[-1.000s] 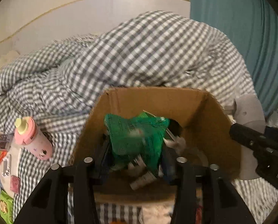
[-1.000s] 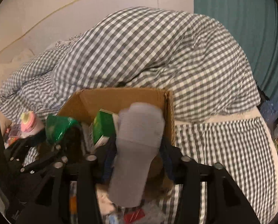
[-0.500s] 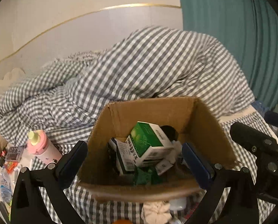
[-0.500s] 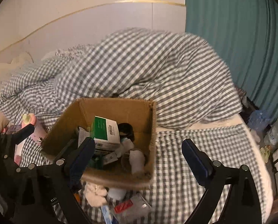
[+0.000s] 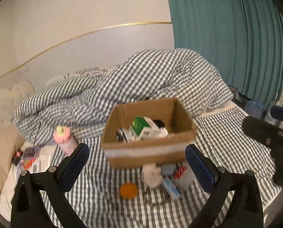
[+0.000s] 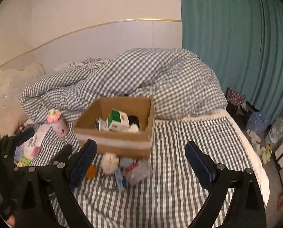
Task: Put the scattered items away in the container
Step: 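Withdraw both open tools from the box back toward the bed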
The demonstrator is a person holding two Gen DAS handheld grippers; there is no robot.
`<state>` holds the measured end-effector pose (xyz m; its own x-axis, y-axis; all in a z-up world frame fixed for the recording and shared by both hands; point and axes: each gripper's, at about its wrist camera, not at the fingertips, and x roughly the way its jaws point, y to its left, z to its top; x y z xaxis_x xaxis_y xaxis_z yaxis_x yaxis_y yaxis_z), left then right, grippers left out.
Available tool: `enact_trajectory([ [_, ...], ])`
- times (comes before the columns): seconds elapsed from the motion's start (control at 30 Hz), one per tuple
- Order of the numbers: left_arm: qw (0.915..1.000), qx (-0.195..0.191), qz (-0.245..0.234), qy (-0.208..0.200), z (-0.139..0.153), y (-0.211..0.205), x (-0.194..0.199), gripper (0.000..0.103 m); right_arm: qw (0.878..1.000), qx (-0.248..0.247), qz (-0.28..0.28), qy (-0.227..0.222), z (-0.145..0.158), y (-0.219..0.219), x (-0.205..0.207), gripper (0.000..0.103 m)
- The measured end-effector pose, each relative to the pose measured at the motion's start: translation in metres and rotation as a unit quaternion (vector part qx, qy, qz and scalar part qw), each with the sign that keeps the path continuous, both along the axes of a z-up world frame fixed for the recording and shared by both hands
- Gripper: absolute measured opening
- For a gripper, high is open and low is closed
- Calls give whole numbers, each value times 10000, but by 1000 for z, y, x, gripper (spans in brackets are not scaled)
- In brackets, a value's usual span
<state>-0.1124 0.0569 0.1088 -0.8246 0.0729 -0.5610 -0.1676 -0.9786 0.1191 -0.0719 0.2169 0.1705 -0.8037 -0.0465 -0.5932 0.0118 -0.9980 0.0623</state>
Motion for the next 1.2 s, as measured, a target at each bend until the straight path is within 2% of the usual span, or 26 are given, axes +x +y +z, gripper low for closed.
enact_trajectory([
  [0.23,9982,204,343,-454,-48,-51,53,103,9987,-412,-46,-311,-41,7,44,94],
  [0.5,9947,228,495,-874,-111,-70,84,103,9955,-590,-3,-738,-94,8,56,94],
  [0.73,9913,558,312,-1149,-142,-73,67,103,9930,-539,223,-1026,-120,1,41,93],
  [0.9,9903,406,316,-1291,-161,-70,38,103,9903,-496,350,-1253,-144,-6,20,90],
  [1.03,9894,407,399,-1334,-174,-68,16,103,9900,-379,400,-1302,-161,-12,-1,90],
  [1.2,9868,455,460,-1484,-189,-66,-7,103,9860,-375,315,-1594,-188,-14,-33,90],
])
